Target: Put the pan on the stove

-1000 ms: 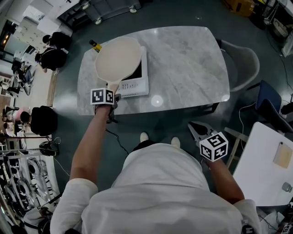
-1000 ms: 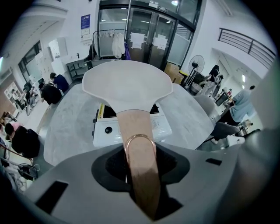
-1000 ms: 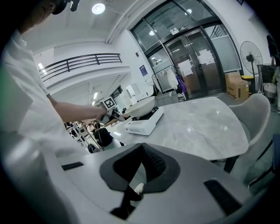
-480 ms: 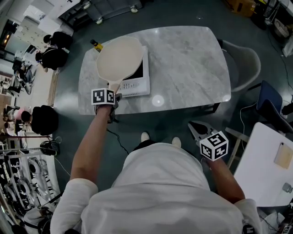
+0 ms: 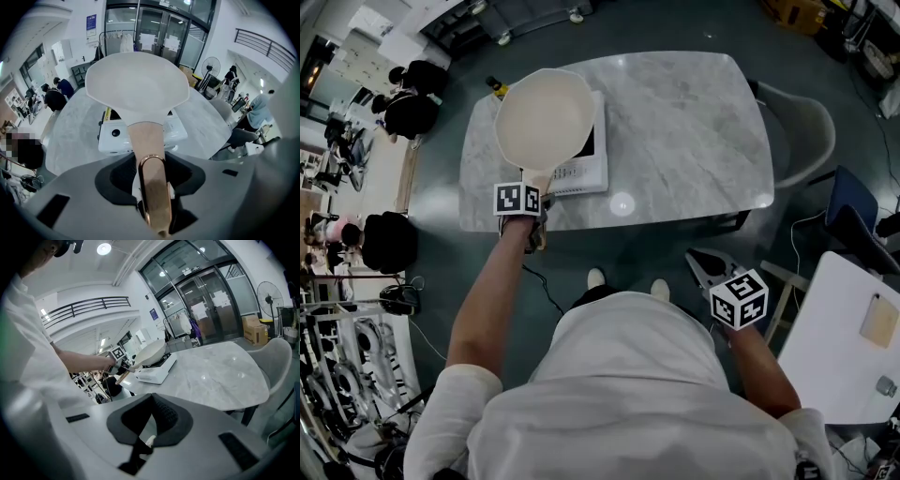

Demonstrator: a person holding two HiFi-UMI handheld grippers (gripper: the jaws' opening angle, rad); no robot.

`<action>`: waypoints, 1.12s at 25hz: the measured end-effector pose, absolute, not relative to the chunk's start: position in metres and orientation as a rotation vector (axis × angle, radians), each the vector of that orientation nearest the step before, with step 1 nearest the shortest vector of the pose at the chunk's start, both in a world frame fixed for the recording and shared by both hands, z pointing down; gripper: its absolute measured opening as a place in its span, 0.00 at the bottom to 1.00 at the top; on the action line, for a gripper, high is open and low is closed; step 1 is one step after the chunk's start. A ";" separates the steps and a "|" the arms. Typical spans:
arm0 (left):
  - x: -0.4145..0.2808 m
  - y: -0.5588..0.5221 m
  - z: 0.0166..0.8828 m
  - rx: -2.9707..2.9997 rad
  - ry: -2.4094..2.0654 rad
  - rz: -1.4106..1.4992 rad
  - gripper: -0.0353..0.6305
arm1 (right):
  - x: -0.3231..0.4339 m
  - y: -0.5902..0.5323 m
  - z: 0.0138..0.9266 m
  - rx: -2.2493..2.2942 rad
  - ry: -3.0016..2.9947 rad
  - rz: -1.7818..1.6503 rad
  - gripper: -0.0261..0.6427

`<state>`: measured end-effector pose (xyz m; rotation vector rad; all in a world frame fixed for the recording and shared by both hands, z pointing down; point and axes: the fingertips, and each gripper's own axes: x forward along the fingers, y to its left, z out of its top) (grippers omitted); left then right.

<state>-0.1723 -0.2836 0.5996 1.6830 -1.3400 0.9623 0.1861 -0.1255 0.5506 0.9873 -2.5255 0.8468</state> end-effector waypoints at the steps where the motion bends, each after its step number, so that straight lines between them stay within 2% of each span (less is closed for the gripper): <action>1: -0.172 -0.281 0.606 1.678 -1.330 0.971 0.34 | 0.186 -0.125 0.550 0.987 -2.524 0.846 0.05; 6: -0.172 -0.277 0.621 1.676 -1.345 0.913 0.31 | 0.191 -0.123 0.550 0.999 -2.505 0.845 0.05; 13: -0.171 -0.295 0.578 1.719 -1.340 0.790 0.31 | 0.183 -0.125 0.551 0.990 -2.504 0.854 0.05; 28: -0.180 -0.323 0.564 1.735 -1.352 0.813 0.31 | 0.171 -0.126 0.552 0.988 -2.518 0.850 0.05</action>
